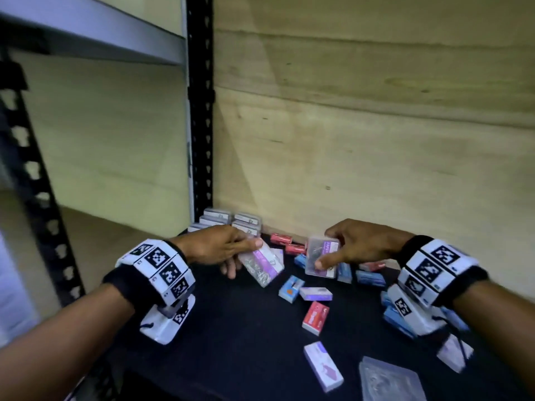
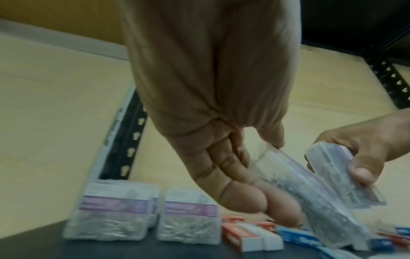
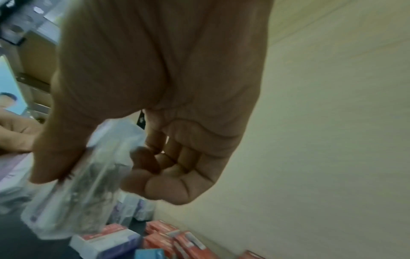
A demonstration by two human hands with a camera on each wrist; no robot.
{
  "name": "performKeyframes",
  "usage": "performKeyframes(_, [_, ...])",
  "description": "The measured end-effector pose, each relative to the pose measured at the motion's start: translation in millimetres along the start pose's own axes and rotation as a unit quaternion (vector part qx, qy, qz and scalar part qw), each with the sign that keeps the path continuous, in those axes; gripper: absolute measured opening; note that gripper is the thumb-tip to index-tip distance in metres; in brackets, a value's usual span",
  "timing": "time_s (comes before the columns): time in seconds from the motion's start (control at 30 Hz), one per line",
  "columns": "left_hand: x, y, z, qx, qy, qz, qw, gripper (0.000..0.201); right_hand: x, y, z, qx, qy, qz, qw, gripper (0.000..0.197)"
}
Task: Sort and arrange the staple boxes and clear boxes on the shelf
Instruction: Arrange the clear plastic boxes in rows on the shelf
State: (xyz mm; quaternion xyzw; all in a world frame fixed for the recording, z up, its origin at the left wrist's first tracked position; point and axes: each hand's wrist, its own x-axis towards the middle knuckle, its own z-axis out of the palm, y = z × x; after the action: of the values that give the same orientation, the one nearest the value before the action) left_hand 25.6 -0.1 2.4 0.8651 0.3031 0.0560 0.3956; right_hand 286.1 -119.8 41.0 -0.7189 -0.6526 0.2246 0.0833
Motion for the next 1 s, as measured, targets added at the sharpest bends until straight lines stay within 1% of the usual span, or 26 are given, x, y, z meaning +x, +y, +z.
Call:
performKeyframes(0.07, [-11.0, -17.6, -10.3, -0.011, -0.003, -0.026, 1.000, 0.039, 20.8, -17.7, 6.8, -0.004, -0.007, -0.012, 1.000, 0.031])
performKeyframes(0.17, [-25.6, -39.0, -21.8, -0.023, -0.003, -0.051, 0.998, 0.032, 43.6, -44.6, 19.7, 0.017, -0.019, -0.035, 0.999, 0.025])
performKeyframes(0.27, [-35.6, -57.7, -29.0, -0.029, 0.000, -0.084, 0.996, 0.022, 62.0, -66.3, 32.0, 0.033, -0.035, -0.048, 0.998, 0.026])
performKeyframes(0.33, [-39.8, -68.3, -31.7, -0.032, 0.002, -0.102, 0.994, 0.018, 73.6, -77.3, 39.3, 0.000, -0.048, -0.047, 0.998, 0.030])
performKeyframes(0.4, [-42.3, -74.6, -35.3, -0.022, 0.007, -0.115, 0.993, 0.020, 81.8, -85.8, 44.7, -0.052, -0.056, -0.045, 0.996, 0.025])
performKeyframes(0.5, [-43.0, -77.2, -41.6, 0.016, 0.012, -0.132, 0.991, 0.025, 88.4, -96.6, 50.9, -0.123, -0.058, -0.038, 0.990, 0.024])
performKeyframes(0.57, [-41.1, -77.0, -44.6, 0.052, 0.010, -0.147, 0.988, 0.026, 91.6, -100.4, 54.5, -0.143, -0.065, -0.029, 0.987, 0.023])
performKeyframes(0.67, [-37.6, -72.8, -48.7, 0.118, 0.006, -0.171, 0.978, 0.021, 96.2, -103.3, 58.5, -0.168, -0.065, -0.019, 0.984, 0.032])
performKeyframes(0.73, [-36.6, -67.3, -51.2, 0.153, 0.007, -0.180, 0.972, 0.013, 98.6, -104.3, 60.3, -0.180, -0.059, -0.017, 0.982, 0.034])
performKeyframes(0.8, [-35.3, -64.1, -52.6, 0.146, 0.008, -0.192, 0.970, 0.007, 101.0, -103.9, 62.6, -0.181, -0.054, -0.015, 0.982, 0.037])
performKeyframes(0.9, [-30.8, -65.0, -54.1, 0.118, 0.015, -0.211, 0.970, 0.017, 101.8, -103.9, 66.8, -0.173, -0.039, -0.017, 0.984, 0.041])
performKeyframes(1.0, [-27.0, -69.7, -56.1, 0.130, 0.027, -0.234, 0.963, 0.022, 102.6, -106.3, 69.5, -0.175, -0.033, -0.025, 0.984, 0.041])
